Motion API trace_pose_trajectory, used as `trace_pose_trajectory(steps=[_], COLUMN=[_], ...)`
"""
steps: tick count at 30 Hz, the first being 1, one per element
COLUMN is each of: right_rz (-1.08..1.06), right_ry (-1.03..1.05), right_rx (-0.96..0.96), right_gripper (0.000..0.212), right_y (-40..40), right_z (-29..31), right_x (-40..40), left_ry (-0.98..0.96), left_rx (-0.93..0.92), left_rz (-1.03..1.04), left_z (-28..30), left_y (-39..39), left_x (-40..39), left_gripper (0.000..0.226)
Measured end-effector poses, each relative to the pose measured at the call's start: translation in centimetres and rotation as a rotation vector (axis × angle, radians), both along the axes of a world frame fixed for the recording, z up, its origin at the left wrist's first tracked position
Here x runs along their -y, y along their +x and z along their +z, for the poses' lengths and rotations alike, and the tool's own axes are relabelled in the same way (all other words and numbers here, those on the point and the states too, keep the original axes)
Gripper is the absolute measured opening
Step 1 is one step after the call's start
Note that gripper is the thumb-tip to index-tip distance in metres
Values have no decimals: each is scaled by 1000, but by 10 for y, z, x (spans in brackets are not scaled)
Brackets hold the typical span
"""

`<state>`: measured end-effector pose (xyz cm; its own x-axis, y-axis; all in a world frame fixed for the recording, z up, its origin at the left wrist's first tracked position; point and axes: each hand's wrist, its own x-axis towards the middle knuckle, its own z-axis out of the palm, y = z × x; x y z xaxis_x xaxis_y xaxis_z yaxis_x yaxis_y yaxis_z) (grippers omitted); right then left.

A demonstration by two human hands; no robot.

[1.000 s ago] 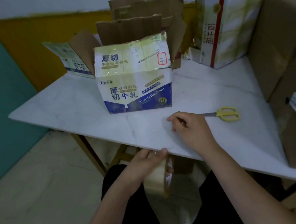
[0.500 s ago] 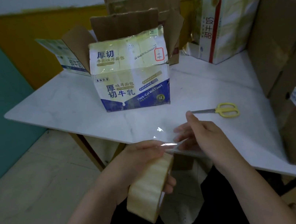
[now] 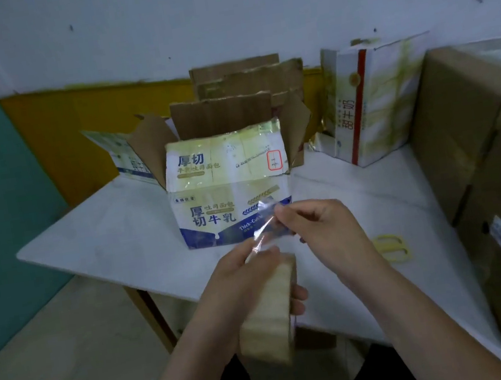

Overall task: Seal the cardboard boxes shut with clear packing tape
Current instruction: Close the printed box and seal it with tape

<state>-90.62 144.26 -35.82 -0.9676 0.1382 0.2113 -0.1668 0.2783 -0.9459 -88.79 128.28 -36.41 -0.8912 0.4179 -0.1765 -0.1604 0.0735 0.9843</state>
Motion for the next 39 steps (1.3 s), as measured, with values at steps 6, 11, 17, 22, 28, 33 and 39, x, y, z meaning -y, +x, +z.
trace_pose_trajectory(steps=[6,11,17,22,28,33,39], right_rz=[-165,-274,-308,-287,-321,-370,-479], right_ry=[300,610,761,870,993,951,914], right_rx=[-223,-276,-355,-305,-155,-146,-416], right_gripper=[18,24,23,27,33,39,19], right_y=[-83,-112,-122,-132,-136,-141,-127], right_z=[28,26,17,18,13,21,29], right_x=[-25,-23,-28,-32,-30,-29,-35], left_ry=[147,153,169,165,204,225,277], left_rx=[-185,-176,-157,-165,-113,-97,-100], left_rz=[94,322,401,388,430,498,462], left_z=[14,14,-6,-17,-37,-40,-41], left_y=[-30,-56,-65,-73,-76,-78,-81], left_x=[-24,-58,-69,-76,-78,-81,-80], left_gripper=[36,34,42,60,69,65,69])
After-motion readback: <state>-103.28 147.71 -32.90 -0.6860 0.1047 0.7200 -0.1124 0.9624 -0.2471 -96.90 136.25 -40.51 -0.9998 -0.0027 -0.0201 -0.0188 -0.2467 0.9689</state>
